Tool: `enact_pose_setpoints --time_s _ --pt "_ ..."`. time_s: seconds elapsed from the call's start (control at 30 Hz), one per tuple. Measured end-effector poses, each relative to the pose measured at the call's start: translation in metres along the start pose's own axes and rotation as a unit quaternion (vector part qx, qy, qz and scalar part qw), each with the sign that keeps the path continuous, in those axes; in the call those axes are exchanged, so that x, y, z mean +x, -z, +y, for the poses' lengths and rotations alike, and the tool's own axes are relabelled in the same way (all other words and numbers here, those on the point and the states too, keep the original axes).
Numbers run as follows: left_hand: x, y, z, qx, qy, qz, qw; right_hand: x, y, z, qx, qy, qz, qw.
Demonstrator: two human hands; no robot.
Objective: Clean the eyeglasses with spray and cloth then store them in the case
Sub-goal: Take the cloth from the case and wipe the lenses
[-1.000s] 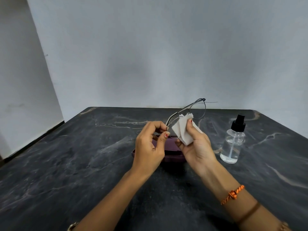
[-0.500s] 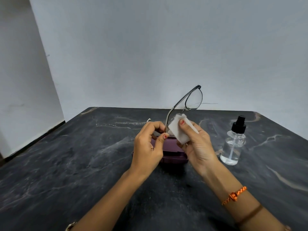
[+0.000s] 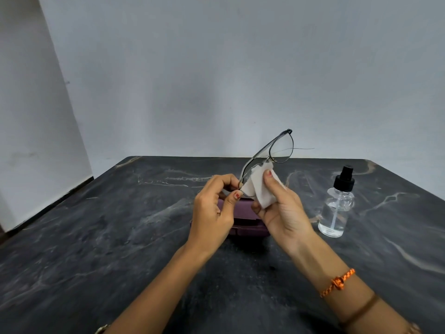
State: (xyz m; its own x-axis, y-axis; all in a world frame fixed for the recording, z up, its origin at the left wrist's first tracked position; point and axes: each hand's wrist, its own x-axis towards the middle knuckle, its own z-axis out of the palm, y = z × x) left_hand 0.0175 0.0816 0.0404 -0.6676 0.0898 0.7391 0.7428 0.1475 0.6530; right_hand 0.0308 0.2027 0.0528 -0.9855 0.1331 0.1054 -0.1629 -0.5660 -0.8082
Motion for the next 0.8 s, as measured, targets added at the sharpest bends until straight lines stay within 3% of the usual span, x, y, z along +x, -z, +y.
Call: enact_pose_setpoints --time_s 0.17,0.43,0.8 --pt "0.001 0.002 -0.002 -0.015 0.015 0.008 1.0 -0.004 0.0 0.0 -0.067 0.005 -0.063 0.996" --pt "0.0 0.001 0.0 -0.031 0.032 -0.009 0.999 0.001 0.0 -0.005 -0.001 -0.007 0.002 1.0" --pt "0.001 0.002 0.0 -0.02 0.032 -0.017 0.999 -0.003 0.0 0.003 -0.055 -0.013 -0.067 0.996"
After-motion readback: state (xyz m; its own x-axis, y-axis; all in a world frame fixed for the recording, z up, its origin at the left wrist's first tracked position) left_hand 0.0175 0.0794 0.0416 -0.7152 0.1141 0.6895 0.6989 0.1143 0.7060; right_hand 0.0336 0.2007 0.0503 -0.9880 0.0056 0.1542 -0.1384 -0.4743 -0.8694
